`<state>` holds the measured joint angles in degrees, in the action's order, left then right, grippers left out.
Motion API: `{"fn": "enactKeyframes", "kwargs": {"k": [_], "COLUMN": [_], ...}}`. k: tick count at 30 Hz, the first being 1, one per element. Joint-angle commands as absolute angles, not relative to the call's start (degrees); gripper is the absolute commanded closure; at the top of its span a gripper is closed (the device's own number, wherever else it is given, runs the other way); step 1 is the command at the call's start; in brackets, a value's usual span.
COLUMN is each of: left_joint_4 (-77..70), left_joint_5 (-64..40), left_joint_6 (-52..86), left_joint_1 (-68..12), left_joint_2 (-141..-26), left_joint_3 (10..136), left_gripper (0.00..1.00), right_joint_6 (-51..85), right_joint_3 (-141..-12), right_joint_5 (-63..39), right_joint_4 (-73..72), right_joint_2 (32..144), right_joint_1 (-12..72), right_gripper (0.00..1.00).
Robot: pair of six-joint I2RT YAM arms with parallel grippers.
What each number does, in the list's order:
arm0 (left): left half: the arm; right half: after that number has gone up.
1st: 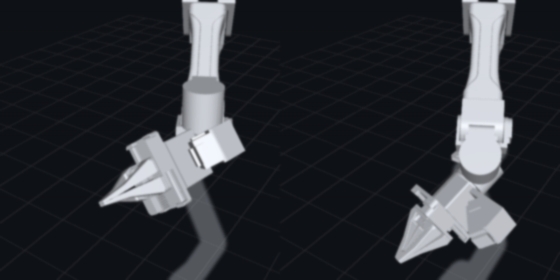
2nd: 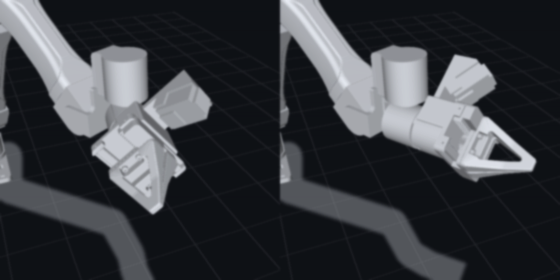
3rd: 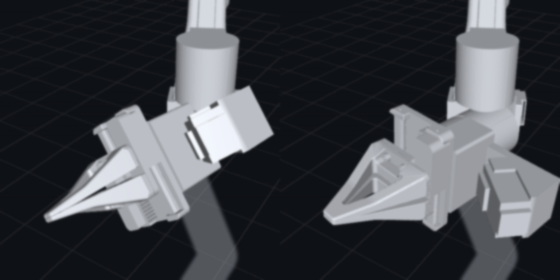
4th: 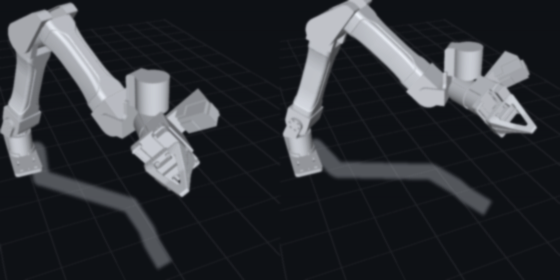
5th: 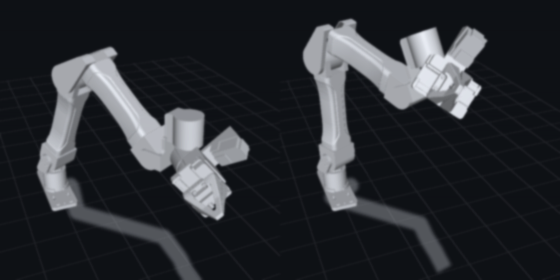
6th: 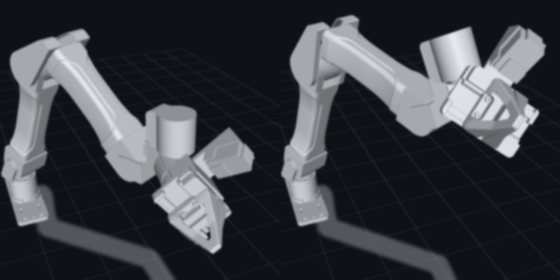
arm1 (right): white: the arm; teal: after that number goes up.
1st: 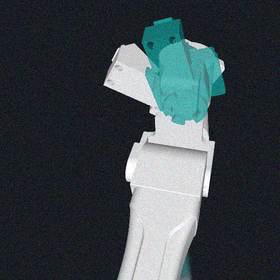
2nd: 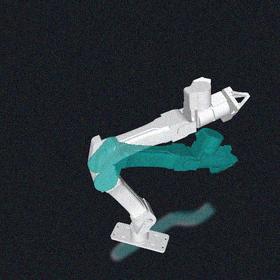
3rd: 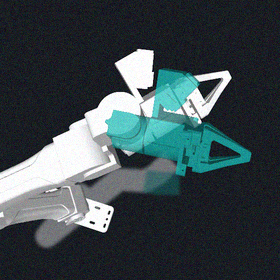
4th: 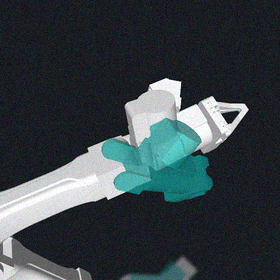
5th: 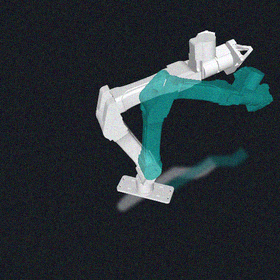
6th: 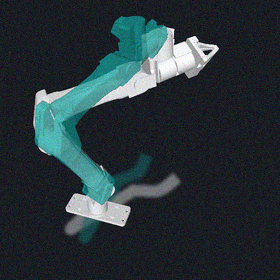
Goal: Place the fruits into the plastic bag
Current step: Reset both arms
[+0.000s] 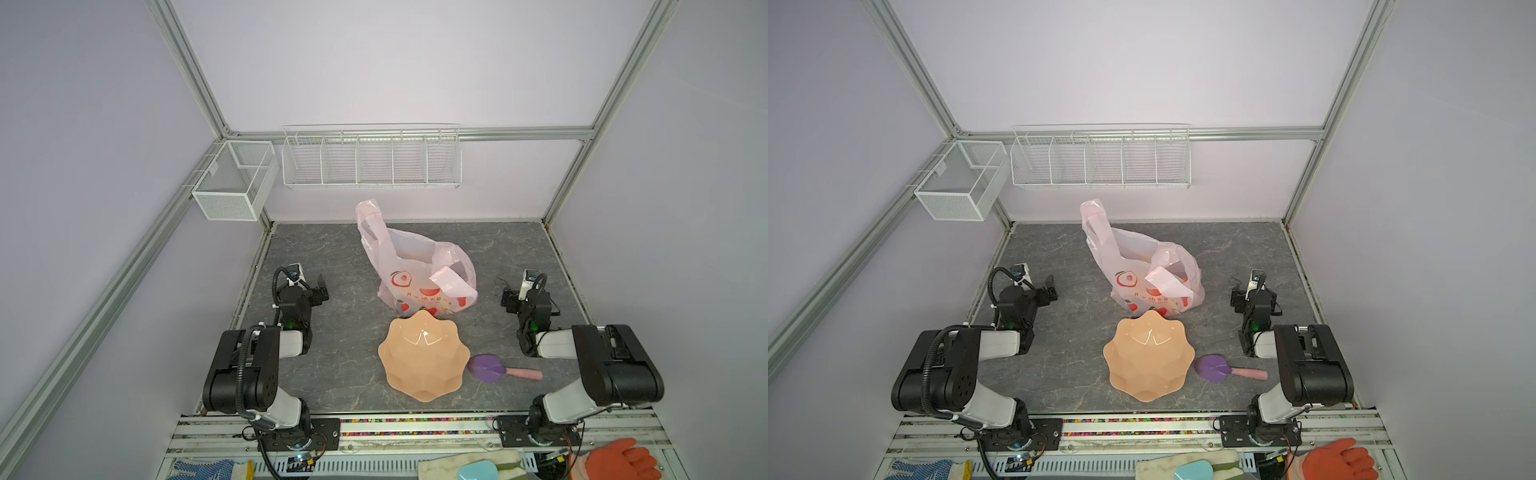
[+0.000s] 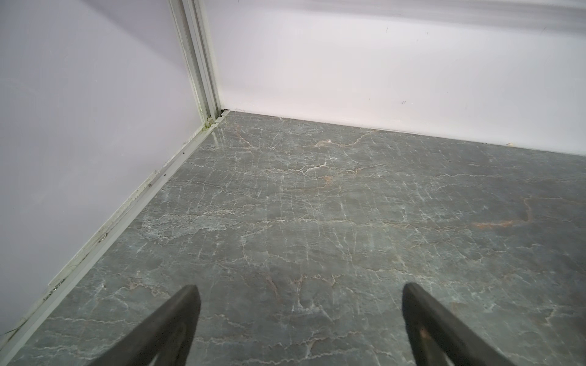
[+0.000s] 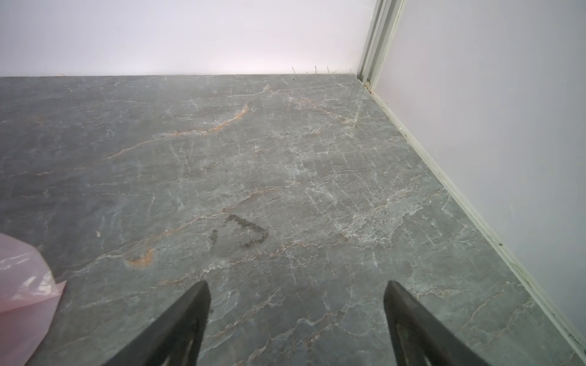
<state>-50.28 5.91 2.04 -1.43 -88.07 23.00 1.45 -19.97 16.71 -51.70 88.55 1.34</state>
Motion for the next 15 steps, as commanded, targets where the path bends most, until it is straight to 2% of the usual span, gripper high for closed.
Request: {"fn": "enactKeyframes", "kwargs": {"k": [1,15], "left_joint_4": [-50.36,-51.03], "left_joint_5": [5.24,5.26], "left_joint_6": [1.01,0.84], "left_joint_1": [-1.05,-1.10], "left_joint_2": [-88.48,-88.64], "left_joint_3": [22.91,22.65], "left_gripper": [0.01,0.01], "right_joint_6": [0.55,0.53], "right_joint_3": [-20.39,-20.46], "right_joint_5": [17.59,17.48], "right_joint_4": [-53.12,-52.84], "right_joint_2": [87.84,87.78], "right_joint_1": [1.67,1.67], "right_gripper": [0.12,0.11]}}
